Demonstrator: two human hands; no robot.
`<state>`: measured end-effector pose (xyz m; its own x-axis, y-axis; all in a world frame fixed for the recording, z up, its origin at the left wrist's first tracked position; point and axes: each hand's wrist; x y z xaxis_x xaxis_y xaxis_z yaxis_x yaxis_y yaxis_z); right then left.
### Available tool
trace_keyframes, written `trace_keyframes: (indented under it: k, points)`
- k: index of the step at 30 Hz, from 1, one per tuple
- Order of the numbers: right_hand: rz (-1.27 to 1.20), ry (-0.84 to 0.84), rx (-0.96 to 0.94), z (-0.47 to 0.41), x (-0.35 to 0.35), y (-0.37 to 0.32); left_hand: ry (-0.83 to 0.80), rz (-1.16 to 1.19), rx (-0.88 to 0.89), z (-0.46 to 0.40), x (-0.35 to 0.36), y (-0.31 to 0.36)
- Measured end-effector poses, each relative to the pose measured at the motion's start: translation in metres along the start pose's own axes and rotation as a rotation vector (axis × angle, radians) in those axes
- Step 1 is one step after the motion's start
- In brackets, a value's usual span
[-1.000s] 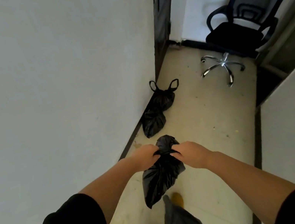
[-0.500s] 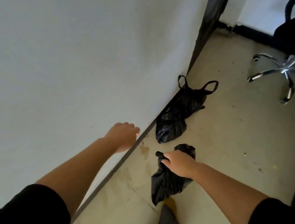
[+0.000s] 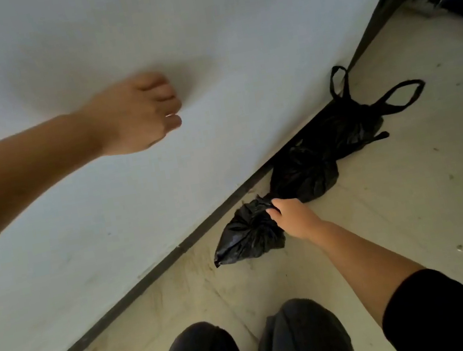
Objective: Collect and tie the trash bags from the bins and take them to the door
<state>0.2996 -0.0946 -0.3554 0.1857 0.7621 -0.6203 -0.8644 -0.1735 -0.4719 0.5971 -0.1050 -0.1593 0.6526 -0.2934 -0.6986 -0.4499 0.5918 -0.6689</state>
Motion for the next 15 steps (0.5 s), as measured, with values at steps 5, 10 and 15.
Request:
trace_keyframes:
  k: [5,10,15]
  points:
    - [0.054,0.036,-0.001,-0.049,0.039,0.024,0.089,-0.043,-0.039,-0.001,0.019,-0.003]
    - [0.125,0.103,-0.044,-0.063,0.057,0.040,0.109,-0.056,-0.108,-0.002,0.018,0.004]
    - [0.171,0.007,0.001,-0.027,0.032,0.021,0.172,0.018,-0.092,-0.002,0.006,0.003]
Point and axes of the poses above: each hand's wrist, its own z-axis away from the middle knuckle, its own x-axis out of the palm, y = z × x, and after that the axes turned 9 degrees about -y, right-handed
